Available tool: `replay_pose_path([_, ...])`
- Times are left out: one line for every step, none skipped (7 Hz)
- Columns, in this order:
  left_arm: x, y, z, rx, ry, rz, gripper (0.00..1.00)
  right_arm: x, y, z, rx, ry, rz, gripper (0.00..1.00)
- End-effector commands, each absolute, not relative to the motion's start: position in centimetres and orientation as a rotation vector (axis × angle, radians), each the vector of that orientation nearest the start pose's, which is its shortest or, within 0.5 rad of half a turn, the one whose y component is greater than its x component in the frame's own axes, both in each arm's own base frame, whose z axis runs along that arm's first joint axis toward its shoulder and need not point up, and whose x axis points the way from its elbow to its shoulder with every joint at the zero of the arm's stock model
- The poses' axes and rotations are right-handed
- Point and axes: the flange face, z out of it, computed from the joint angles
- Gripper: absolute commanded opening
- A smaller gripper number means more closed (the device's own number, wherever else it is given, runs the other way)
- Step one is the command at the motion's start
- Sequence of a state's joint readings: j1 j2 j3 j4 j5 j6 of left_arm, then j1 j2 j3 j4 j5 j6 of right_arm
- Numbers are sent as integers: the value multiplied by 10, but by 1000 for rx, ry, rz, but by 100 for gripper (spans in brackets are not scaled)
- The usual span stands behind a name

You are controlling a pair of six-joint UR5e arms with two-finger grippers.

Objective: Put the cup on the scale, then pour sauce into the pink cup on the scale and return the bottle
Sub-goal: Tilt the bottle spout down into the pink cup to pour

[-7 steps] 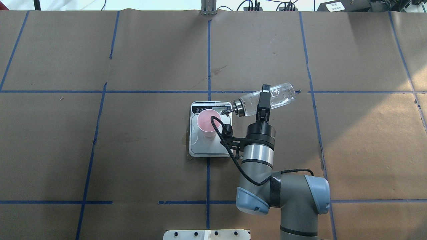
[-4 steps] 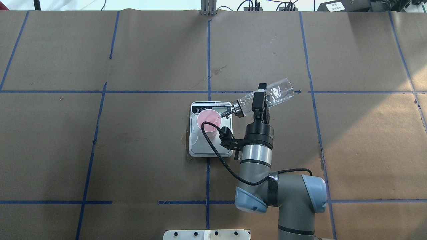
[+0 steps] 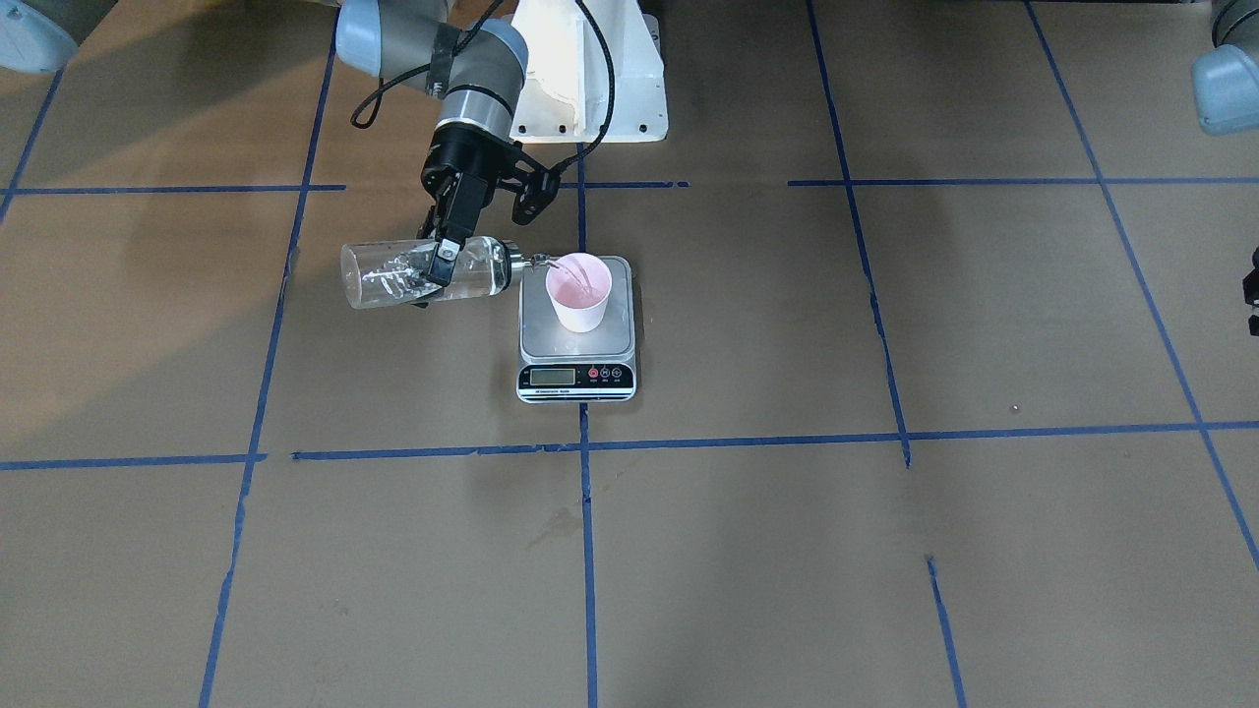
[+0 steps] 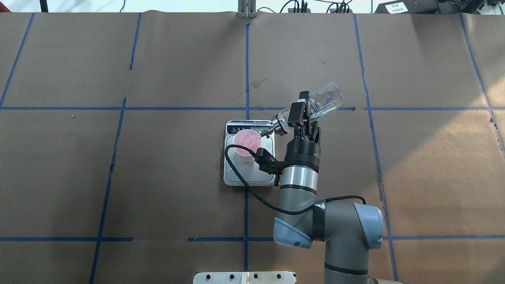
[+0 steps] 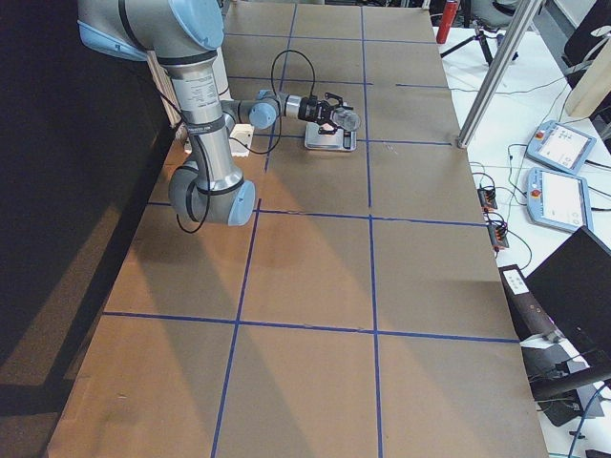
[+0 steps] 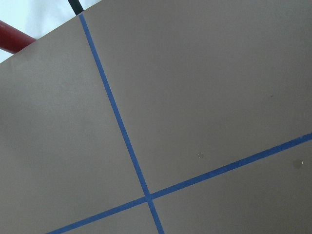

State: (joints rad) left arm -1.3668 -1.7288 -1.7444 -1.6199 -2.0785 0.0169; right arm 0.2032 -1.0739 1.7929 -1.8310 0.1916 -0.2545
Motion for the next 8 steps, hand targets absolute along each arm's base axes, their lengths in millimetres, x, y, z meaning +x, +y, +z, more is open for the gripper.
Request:
replay_pose_path([31, -568, 498, 326, 536, 311, 100, -536, -347, 249, 1134, 934, -961, 0])
replay_pose_path([30, -568, 496, 334, 536, 311, 100, -533, -347, 253, 1170, 854, -903, 0])
replay_pose_path([28, -569, 494, 350, 536, 310, 100, -533, -346, 256, 1192, 768, -854, 0])
replay_pose_path([27, -569, 492, 354, 537, 311, 100, -538, -346, 265, 1208, 693, -785, 0])
replay_pose_path([28, -569, 490, 358, 538, 312, 100, -543, -344, 272, 1215, 564, -704, 0])
replay_pose_path([26, -568, 487, 363, 537, 310, 100, -545, -341, 272, 1235, 471, -606, 0])
replay_pose_path([21, -568, 487, 367, 537, 304, 100, -545, -339, 269, 1228, 382, -557, 0])
replay_pose_path([21, -569, 485, 368, 537, 304, 100, -544, -337, 263, 1248, 214, -458, 0])
